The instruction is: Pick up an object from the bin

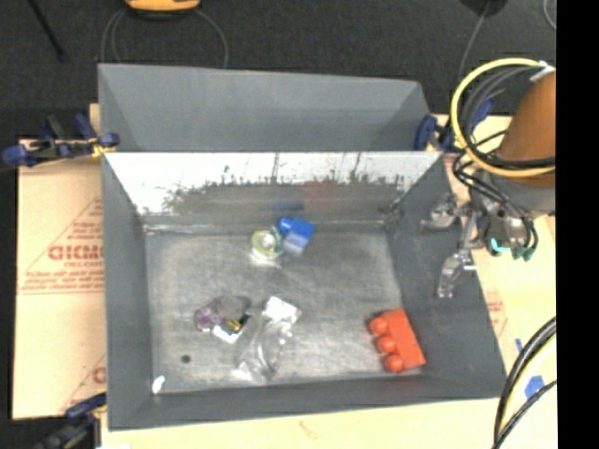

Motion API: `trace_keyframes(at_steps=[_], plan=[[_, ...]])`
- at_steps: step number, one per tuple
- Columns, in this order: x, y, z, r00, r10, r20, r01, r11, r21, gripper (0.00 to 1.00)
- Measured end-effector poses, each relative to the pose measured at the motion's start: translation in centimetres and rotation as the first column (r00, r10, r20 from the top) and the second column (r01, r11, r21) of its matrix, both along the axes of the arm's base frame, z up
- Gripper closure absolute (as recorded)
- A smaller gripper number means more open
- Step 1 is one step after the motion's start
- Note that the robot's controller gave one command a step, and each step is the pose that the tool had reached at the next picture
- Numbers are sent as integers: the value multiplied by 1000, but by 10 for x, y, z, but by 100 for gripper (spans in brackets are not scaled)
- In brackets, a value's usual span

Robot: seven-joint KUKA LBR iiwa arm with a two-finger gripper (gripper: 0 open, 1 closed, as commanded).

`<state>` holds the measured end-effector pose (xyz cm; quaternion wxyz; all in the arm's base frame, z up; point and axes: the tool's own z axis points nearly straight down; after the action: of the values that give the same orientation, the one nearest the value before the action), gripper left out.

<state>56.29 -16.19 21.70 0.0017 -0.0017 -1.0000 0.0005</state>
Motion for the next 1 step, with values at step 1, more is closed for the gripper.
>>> trace_keyframes(at_steps=[1], plan=[[-47,4,-125,954,301,15,-301,954,-7,0]])
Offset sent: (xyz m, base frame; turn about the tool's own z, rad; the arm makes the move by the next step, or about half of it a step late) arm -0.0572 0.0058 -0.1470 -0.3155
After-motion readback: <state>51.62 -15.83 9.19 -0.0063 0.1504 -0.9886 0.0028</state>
